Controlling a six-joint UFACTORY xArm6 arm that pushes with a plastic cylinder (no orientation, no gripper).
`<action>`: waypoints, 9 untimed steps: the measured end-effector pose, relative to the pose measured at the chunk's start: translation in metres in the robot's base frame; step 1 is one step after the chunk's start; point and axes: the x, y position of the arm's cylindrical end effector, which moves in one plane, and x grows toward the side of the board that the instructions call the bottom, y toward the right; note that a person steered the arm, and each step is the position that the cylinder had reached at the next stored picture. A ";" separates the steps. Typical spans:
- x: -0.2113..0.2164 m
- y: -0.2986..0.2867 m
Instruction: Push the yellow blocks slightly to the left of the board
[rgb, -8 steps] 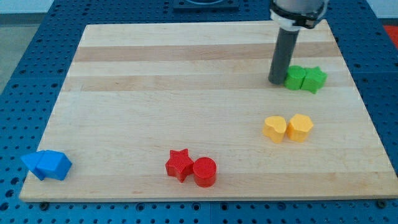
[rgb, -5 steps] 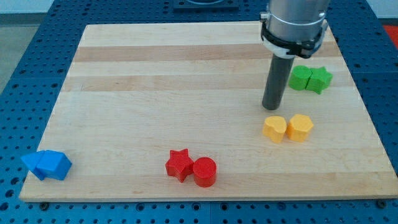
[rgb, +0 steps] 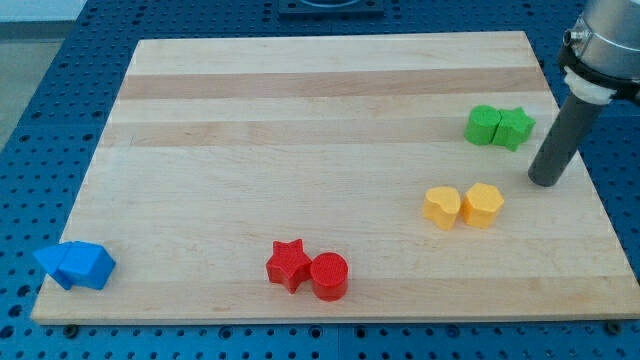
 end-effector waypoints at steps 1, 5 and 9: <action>-0.002 0.000; 0.009 -0.007; 0.040 -0.089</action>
